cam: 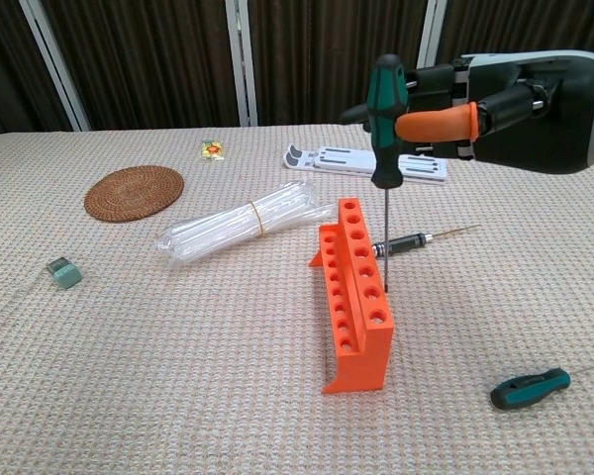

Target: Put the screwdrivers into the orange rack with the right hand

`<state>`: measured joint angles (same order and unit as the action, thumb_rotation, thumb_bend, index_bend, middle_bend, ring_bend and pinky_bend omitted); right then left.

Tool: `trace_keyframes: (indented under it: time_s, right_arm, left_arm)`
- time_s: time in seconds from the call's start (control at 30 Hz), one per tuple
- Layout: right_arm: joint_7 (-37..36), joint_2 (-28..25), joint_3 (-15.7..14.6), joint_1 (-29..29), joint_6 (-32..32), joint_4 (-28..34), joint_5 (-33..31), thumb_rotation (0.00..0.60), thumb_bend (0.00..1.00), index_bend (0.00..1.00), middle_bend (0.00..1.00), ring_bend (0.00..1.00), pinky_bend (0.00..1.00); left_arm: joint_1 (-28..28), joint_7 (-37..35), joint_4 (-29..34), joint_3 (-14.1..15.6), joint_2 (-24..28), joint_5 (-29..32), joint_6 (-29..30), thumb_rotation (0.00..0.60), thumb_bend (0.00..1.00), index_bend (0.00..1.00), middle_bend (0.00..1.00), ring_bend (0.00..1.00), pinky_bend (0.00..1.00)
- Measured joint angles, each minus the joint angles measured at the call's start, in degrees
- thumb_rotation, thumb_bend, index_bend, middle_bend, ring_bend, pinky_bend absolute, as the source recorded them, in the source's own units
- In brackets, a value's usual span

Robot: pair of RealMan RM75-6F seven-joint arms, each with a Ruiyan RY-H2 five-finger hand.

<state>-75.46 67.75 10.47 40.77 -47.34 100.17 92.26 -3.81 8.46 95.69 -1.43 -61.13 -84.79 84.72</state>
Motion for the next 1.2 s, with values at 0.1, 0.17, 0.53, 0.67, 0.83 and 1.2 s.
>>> trace_keyframes:
  time_s: [0.1, 0.17, 0.53, 0.67, 0.83, 1.2]
  right_arm:
    - [-0.02, 0.01, -0.55, 0.41, -0.49, -0.03, -0.32, 0.600, 0.44, 0.64, 0.20, 0.00, 0.00]
    - [0.00, 0.10, -0.90, 0.58, -0.84, -0.13, -0.60, 0.600, 0.44, 0.64, 0.20, 0.00, 0.00]
    - [0.18, 0.25, -2.07, 1.86, -2.16, 0.51, -1.12, 0.600, 0.44, 0.64, 0.20, 0.00, 0.00]
    - [0.63, 0.25, -2.32, 2.39, -2.21, 0.87, -1.67, 0.600, 0.44, 0.64, 0.20, 0.00, 0.00]
    - [0.89, 0.43, -2.55, 2.89, -2.08, 0.95, -2.21, 0.600, 0.44, 0.64, 0.20, 0.00, 0.00]
    - [1.49, 1.41, -3.22, 3.47, -1.61, -0.20, -3.60, 0.600, 0.44, 0.64, 0.20, 0.00, 0.00]
  left_arm:
    - [0.01, 0.04, 0.05, 0.02, 0.05, -0.07, 0.07, 0.600, 0.20, 0.00, 0.00, 0.00, 0.00]
    - [0.04, 0.05, 0.09, 0.03, 0.06, -0.03, 0.09, 0.600, 0.20, 0.00, 0.00, 0.00, 0.00]
    - [0.01, -0.01, 0.12, 0.00, 0.09, -0.02, 0.09, 0.600, 0.20, 0.00, 0.00, 0.00, 0.00]
    - [-0.05, -0.07, -0.01, -0.01, -0.03, -0.01, 0.02, 0.600, 0.20, 0.00, 0.00, 0.00, 0.00]
    - [-0.06, -0.24, -0.28, -0.03, -0.14, 0.11, -0.05, 0.600, 0.20, 0.00, 0.00, 0.00, 0.00]
    - [-0.11, -0.65, -1.00, 0.06, -0.57, 0.34, -0.43, 0.600, 0.20, 0.00, 0.00, 0.00, 0.00]
